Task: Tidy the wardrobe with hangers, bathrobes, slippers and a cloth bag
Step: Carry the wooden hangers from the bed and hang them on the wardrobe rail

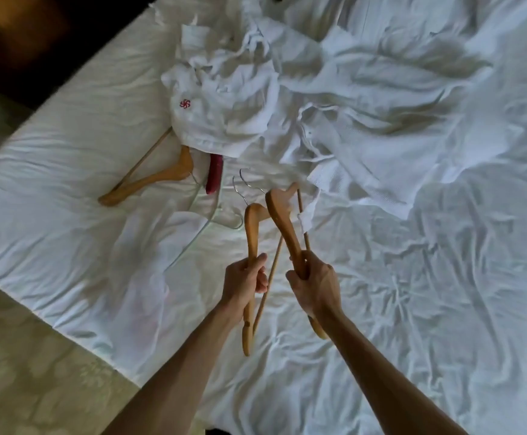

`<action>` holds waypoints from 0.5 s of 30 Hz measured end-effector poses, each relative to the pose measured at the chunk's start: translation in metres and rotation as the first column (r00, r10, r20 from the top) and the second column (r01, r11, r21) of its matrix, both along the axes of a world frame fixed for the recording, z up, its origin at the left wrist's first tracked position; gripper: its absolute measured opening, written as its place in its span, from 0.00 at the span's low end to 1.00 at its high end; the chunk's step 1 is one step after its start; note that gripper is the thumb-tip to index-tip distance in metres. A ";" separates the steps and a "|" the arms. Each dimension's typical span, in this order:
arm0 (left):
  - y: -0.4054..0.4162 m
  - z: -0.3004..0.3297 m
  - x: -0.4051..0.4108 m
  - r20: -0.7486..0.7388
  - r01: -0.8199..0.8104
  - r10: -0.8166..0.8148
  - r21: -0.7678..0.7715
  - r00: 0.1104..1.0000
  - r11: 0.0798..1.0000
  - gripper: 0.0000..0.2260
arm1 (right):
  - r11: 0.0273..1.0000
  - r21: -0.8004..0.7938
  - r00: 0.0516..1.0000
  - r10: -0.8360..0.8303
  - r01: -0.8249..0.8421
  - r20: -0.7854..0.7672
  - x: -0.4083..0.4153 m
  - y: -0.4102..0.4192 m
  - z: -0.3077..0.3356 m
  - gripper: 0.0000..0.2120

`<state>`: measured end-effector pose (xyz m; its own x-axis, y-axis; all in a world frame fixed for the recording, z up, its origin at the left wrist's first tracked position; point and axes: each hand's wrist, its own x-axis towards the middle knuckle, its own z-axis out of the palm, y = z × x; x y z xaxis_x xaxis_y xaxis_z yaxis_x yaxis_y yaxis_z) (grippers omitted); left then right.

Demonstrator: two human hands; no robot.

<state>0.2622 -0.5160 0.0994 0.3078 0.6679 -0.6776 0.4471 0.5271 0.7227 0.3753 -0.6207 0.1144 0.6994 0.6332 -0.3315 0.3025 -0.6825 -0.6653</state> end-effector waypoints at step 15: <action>-0.093 0.260 -0.166 0.121 -0.283 0.259 0.277 0.958 0.918 0.12 | 0.868 0.444 0.825 0.409 -0.221 -0.390 -0.140 -0.044 0.242 0.06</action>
